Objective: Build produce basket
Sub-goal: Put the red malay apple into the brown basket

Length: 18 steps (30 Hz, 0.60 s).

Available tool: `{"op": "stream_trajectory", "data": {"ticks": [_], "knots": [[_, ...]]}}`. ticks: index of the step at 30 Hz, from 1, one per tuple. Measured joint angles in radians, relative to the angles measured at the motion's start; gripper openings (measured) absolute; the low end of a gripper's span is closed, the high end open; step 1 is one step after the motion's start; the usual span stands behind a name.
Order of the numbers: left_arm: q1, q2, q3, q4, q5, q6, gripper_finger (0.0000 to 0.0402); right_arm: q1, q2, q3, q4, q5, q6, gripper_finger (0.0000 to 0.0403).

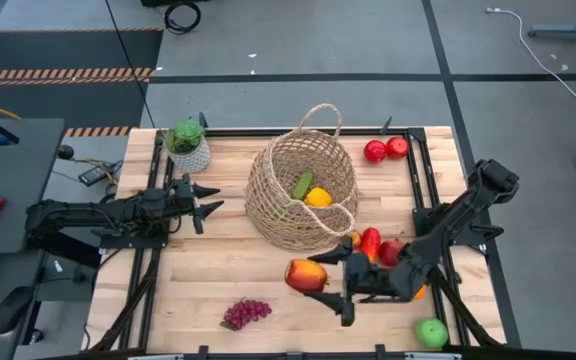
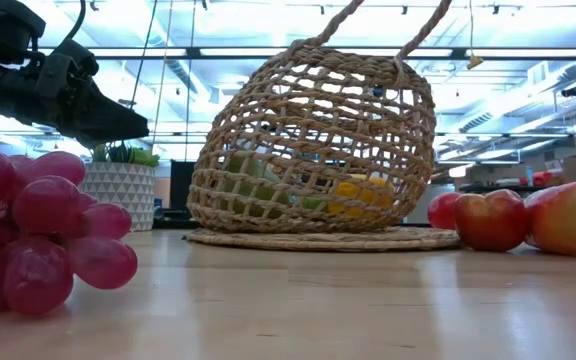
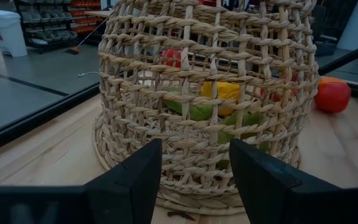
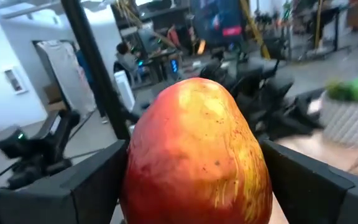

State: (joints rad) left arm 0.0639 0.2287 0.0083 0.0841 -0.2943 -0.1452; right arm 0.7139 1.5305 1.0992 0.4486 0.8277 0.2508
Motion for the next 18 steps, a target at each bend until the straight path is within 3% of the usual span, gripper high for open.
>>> {"op": "stream_trajectory", "data": {"ticks": [7,14,18], "knots": [[0.000,0.000,0.000,0.000,0.000,0.000,0.0194,-0.052,-0.096,0.000,-0.059,0.087,-0.077,0.0360],[0.000,0.000,0.000,0.000,0.000,0.000,0.0194,-0.166,-0.203,0.000,-0.257,0.083,0.003,0.0360],[0.000,0.000,0.000,0.000,0.000,0.000,0.0194,-0.236,-0.246,0.000,-0.383,0.014,0.093,0.0360]]}}
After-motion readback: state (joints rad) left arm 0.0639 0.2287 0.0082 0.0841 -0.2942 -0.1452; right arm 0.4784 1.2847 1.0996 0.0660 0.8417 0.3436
